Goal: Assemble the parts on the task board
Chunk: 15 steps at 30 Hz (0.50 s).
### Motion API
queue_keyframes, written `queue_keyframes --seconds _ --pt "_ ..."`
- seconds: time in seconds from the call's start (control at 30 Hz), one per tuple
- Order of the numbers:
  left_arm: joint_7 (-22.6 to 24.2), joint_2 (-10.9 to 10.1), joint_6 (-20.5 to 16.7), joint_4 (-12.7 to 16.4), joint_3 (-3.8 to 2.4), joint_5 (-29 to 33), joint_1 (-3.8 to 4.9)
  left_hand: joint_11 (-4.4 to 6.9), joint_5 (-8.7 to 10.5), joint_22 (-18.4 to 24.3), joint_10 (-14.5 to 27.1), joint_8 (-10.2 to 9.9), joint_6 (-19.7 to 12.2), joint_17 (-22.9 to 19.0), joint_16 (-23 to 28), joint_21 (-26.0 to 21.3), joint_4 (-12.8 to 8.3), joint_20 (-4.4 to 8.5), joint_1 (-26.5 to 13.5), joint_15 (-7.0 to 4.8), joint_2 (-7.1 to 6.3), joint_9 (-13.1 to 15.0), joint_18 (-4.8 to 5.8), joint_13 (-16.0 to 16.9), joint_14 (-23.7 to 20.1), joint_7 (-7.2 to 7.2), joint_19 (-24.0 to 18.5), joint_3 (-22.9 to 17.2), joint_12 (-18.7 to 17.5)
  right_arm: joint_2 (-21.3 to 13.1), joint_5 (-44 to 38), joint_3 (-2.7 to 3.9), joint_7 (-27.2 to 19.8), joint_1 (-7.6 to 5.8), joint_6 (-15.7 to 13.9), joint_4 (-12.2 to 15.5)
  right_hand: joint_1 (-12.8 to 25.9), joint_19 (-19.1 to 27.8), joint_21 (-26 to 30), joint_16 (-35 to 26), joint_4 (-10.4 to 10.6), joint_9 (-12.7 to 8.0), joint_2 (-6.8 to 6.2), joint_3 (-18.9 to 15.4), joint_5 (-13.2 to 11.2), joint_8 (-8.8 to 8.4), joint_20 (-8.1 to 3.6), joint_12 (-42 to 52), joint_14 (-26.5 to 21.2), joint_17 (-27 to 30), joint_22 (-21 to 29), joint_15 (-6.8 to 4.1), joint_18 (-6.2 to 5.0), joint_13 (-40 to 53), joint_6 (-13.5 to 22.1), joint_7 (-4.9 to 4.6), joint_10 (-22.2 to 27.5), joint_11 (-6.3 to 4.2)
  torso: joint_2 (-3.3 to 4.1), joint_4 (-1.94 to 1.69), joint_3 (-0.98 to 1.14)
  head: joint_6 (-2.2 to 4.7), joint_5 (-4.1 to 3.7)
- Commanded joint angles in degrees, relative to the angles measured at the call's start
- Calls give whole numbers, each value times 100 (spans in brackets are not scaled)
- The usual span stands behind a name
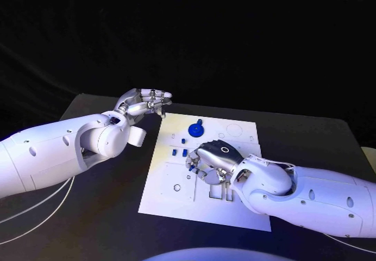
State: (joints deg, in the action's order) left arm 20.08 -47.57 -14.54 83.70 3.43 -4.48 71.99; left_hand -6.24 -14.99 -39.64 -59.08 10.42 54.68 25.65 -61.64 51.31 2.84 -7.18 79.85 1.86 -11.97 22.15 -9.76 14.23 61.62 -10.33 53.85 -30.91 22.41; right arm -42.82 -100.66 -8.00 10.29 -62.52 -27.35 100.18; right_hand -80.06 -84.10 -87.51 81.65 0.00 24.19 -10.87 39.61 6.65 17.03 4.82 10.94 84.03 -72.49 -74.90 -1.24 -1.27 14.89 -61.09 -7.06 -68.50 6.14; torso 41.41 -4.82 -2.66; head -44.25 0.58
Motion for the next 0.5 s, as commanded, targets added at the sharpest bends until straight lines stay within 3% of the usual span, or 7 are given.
queue_keyframes --seconds 0.03,0.5 --pt "13 32 77 0 -3 61 6 -2 -19 9 61 -28 -50 -12 25 -40 -28 -10 -9 11 44 -11 -75 7 -34 4 36 14 22 50 17 -3 -119 35 153 -41 75 -459 38 -28 -18 8 -5 -3 18 -6 -36 -22 273 9 -1387 -26 58 13 -24 -14 -354 -331 3 6 10 -17 57" --pt "-22 46 98 -5 -3 74 8 -8 -16 17 81 -31 -57 -20 22 -52 -1 -18 -43 20 52 -11 -73 10 -32 -3 37 27 42 145 33 -12 -122 96 343 -114 127 -454 49 -33 -23 17 -16 -37 13 -6 -33 -39 270 23 -1383 -24 56 20 -25 -14 -352 -331 9 1 7 -110 92"
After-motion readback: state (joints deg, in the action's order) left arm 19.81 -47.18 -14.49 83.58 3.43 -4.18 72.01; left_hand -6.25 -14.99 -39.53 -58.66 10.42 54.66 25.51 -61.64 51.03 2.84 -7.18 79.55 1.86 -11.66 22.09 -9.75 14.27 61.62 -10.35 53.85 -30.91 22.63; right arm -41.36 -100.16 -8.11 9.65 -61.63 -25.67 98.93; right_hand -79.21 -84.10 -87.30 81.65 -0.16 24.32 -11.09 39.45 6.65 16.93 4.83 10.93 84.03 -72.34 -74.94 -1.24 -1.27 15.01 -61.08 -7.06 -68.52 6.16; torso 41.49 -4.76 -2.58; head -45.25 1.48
